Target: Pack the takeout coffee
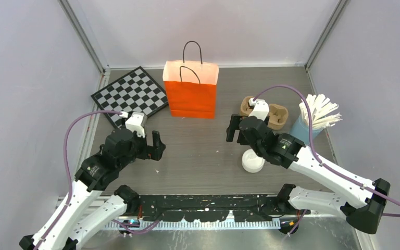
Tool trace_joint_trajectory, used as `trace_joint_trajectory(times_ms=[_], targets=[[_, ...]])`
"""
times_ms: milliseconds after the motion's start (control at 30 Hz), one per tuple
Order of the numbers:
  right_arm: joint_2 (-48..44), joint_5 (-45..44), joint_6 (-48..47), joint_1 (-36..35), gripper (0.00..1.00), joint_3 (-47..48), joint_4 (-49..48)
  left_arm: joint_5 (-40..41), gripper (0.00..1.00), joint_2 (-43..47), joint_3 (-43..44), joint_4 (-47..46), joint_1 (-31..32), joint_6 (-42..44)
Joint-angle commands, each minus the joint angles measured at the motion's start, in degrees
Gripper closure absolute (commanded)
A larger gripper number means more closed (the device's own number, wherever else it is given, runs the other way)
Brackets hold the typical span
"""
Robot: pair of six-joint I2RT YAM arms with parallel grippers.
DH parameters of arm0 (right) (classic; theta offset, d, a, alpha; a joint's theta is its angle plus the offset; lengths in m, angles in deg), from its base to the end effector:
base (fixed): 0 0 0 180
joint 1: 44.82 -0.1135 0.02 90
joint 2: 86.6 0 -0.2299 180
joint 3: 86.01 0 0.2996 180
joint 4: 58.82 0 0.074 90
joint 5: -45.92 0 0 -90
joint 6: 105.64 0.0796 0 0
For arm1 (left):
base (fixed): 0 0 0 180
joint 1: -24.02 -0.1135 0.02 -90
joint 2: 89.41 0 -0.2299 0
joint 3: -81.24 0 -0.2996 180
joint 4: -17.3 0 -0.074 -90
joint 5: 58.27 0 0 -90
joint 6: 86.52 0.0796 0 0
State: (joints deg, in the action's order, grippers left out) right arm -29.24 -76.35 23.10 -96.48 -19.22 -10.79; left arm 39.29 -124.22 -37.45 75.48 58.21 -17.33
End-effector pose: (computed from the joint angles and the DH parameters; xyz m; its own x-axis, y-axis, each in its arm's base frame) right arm 0.2207 0.2105 0.2680 -0.5549 0.1514 -0.8180 -0.0732 0.9706 0.2293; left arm 0.1957 -0.1203 0.2981 -0.5711 -0.0378 -0.8200 0.2798 0.9302 -0.2377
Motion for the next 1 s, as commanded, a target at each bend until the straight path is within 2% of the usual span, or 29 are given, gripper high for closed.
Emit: trace_joint_trajectory(times_ms=[0, 100, 267, 367, 467, 567, 633, 667, 767, 833, 967], targets=[[-0.76, -0.53, -0.44, -0.26, 0.09, 2.2, -1.8, 3.14, 0.0, -0.41, 1.08, -0.14, -0.23, -1.44], [-1.81, -0.87, -0.97, -0.28, 0.09, 1.7, -1.49, 7.97, 0.0, -0.9, 1.66, 0.16, -0.23, -3.96], [-2.65, 1.62, -2.06, -0.28, 0.12, 1.49, -1.17, 25.43, 0.0, -3.66, 5.51, 3.83, -0.18, -8.82], [-3.6, 5.1, -4.02, -0.28, 0.13, 0.6, -2.33, 36.06, 0.0, -8.84, 11.27, 4.54, -0.28, -6.47], [-4.82, 10.84, -6.54, -0.21, 0.14, -0.77, -4.23, 41.42, 0.0, -16.76, 19.15, 8.31, -1.85, -5.13], [-5.65, 12.05, -6.01, -0.25, 0.15, -2.32, -5.77, 39.8, 0.0, -22.56, 24.62, 9.88, -6.46, -5.13], [-5.71, 11.78, -5.79, -0.24, 0.15, -2.75, -6.25, 34.1, 0.06, -24.17, 25.44, 8.7, -12.55, -5.8], [-5.46, 11.65, -5.78, -0.28, 0.16, -2.85, -6.38, 29.81, 0.13, -24.51, 25.24, 7.88, -15.9, -6.39], [-4.86, 11.69, -6.08, -0.24, 0.16, -2.61, -6.18, 18.33, 0.41, -25.39, 23.17, 5.55, -26.22, -9.14], [-4.56, 11.92, -6.28, -0.28, 0.16, -2.7, -6.5, 17.56, 0.48, -25.86, 21.51, 4.77, -29.78, -10.1], [-4.3, 13.08, -6.05, -0.26, 0.16, -3.54, -7.38, 21.15, 0.5, -23.75, 14.92, -0.81, -32.05, -13.05]])
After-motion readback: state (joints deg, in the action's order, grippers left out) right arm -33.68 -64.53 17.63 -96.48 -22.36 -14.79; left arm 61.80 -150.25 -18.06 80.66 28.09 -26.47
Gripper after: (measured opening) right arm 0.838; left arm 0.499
